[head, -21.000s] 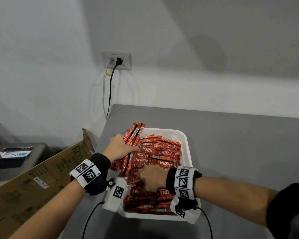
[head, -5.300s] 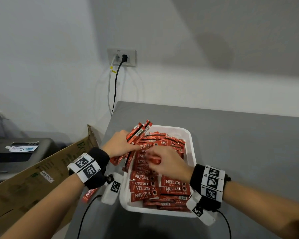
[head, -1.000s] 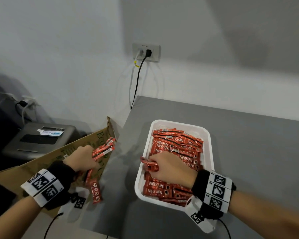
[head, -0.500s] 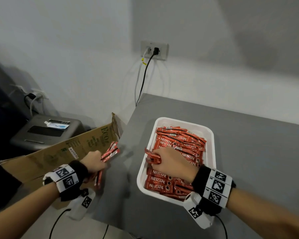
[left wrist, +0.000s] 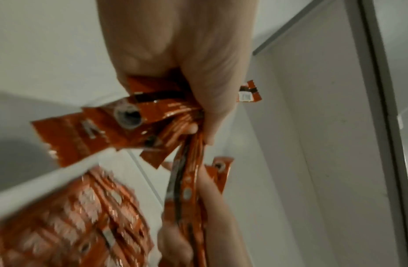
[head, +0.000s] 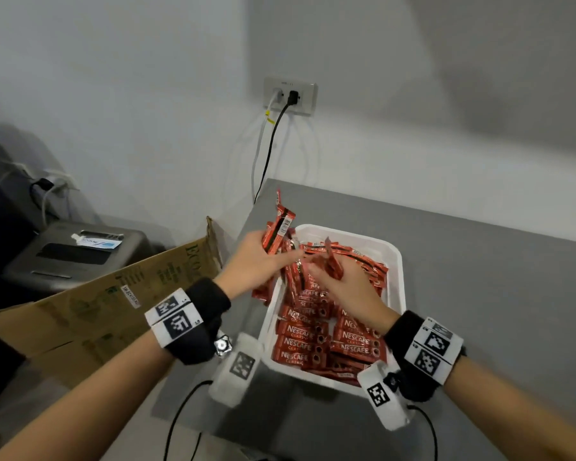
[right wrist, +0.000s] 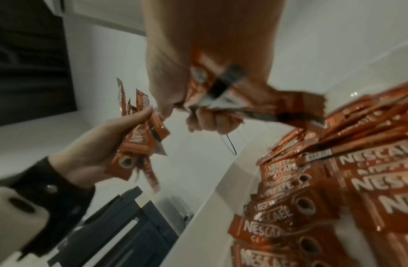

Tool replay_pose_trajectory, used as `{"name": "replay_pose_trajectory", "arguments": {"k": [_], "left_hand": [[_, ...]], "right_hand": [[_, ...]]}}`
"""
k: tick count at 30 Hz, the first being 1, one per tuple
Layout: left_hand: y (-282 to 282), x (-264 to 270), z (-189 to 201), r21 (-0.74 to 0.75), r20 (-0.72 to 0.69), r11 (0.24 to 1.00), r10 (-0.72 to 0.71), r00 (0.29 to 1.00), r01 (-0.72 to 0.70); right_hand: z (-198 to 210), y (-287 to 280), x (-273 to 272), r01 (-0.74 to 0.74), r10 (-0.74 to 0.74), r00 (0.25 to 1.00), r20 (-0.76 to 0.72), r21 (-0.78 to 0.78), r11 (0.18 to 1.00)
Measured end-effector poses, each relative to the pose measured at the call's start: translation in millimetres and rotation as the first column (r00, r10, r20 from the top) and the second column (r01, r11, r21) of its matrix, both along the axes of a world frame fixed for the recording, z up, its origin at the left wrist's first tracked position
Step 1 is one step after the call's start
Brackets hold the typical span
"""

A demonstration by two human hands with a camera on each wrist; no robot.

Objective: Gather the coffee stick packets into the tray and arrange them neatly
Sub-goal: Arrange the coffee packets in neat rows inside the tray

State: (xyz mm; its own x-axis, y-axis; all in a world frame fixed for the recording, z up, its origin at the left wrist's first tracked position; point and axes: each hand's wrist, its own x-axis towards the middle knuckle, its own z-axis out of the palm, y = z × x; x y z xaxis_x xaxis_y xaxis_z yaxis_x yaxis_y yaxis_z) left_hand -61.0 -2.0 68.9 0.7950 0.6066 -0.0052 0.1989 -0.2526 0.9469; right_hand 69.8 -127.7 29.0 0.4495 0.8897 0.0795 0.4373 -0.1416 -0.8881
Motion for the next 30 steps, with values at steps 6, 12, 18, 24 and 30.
{"name": "replay_pose_trajectory", "arguments": {"k": [6,12,18,24,30], "left_hand": [[-17.6,22.8,-12.7,-0.03,0.088,0.999,-0.014,0.996,0.017],[-14.4,35.4,-23.5,-0.063,-0.012,0.996,0.066,0.998,-0.067],[-21.1,38.0,-12.5,-0.421,-0.031,0.906,-0.062,0.998,0.044],[-15.5,34.5,-16.6,-0.222,-0.005,0.972,-0.08,0.997,0.077],[-12.8,32.3,-19.6,-0.011,-0.022,0.99,-0.14,0.99,0.139]], "right_hand": [[4.6,-19.6,4.4,0.046,-0.019,0.96,-0.281,0.09,0.995],[3.9,-22.1,16.4,0.27,-0.299,0.927,0.225,0.15,0.951],[-7.0,-32.5,20.0,0.104,-0.206,0.654,0.727,0.183,0.977],[-0.5,-42.3,31.5,0.068,-0.131,0.821,0.556,0.133,0.989],[9.6,-45.8,43.2,0.174,-0.169,0.975,0.146,-0.026,0.984]]}}
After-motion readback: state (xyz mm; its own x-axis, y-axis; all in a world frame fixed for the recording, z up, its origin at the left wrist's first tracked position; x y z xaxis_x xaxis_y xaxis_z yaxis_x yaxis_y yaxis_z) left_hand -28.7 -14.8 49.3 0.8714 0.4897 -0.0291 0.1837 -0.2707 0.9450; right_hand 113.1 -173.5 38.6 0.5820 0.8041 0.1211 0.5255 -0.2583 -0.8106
